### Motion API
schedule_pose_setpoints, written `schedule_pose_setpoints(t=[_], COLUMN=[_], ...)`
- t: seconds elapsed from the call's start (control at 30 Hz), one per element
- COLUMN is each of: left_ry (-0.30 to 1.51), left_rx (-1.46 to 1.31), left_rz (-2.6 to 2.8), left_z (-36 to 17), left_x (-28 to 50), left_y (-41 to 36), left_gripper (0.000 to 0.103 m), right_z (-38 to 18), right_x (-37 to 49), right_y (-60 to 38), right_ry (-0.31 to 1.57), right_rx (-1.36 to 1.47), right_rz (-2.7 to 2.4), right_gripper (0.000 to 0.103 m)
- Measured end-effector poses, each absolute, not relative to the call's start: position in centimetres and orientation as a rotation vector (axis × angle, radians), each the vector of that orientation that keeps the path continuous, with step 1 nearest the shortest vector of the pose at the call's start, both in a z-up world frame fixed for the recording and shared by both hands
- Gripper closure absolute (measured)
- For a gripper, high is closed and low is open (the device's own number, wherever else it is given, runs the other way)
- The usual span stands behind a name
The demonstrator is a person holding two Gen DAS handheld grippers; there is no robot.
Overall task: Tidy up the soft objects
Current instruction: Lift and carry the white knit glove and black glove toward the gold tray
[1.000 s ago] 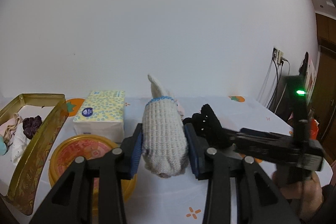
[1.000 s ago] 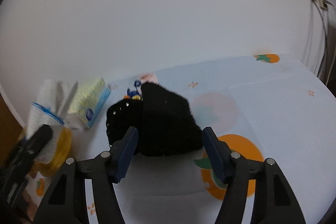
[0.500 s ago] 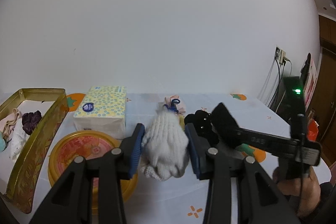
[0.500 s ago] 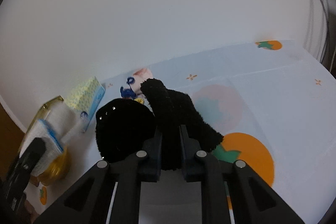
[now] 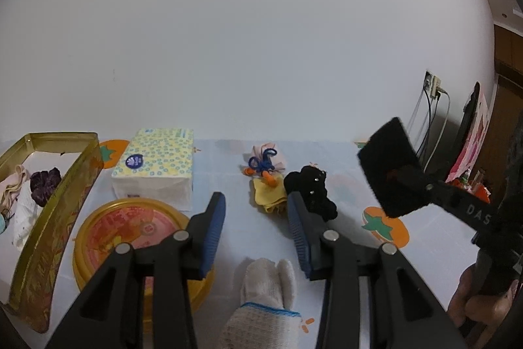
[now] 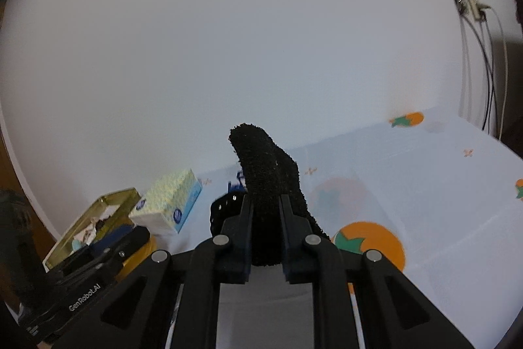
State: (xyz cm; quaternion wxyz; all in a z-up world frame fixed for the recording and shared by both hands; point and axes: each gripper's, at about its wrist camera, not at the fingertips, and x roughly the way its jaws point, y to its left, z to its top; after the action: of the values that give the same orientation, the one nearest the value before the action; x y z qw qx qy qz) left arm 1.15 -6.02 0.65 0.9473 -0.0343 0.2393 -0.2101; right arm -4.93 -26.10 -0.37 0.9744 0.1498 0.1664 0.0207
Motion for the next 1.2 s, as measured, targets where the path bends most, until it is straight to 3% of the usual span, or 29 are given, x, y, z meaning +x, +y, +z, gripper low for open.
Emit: schedule_pose_setpoints(t=[0.07,0.13,0.17,0.2,0.33,0.4,0.77,0.97,1.2], left_ry=[0.471,0.451,0.454,0.464,0.569,0.597,0.762,0.838,0.861], left_rx=[-0.096,-0.117,-0.134,-0.151,-0.110,0.005,0.264,0.158,0.219], left_rz=[-0.437,-0.419,-0.415,-0.421,-0.485,-0.486,-0.446,-0.511,-0.424], left_z=[1.4,2.1,2.2,2.2,1.5,1.1,-2.9,-3.0,-4.2], left_x=[1.3,1.4,1.5,1.6,1.8,0.8,-2.1,-1.6,-1.5], left_y=[-5.1,-4.1,-3.7,-3.5,-5.2,-6.7,-9.2,-8.2,-8.1], left_gripper=[0.062,0.050,0.038,0.036,0.036,0.045,0.045,0.045,0.044], right_z=[-0.3,-0.6,-0.7,-0.9,-1.4,-1.3,-1.0,-1.3,-1.2], right_x=[-5.0,-4.8,-4.6,-4.4,-3.9,-3.9,-4.2,-3.8,-3.7], right_y=[-26.7,-27.5,-27.9,-28.2,-28.9,-28.8,-28.6,-28.7,-29.0], right_ry=[0.333,0.349,0.360,0.371,0.409,0.410,0.400,0.421,0.422], right_rx=[0.331,0.379,0.407,0.427,0.464,0.456,0.426,0.436,0.447], right_rz=[0.040,0.050,0.059,0.066,0.072,0.068,0.061,0.064,0.075], right_gripper=[0.088,0.088,0.088,0.088,0.088,0.088,0.088,0.088,0.087])
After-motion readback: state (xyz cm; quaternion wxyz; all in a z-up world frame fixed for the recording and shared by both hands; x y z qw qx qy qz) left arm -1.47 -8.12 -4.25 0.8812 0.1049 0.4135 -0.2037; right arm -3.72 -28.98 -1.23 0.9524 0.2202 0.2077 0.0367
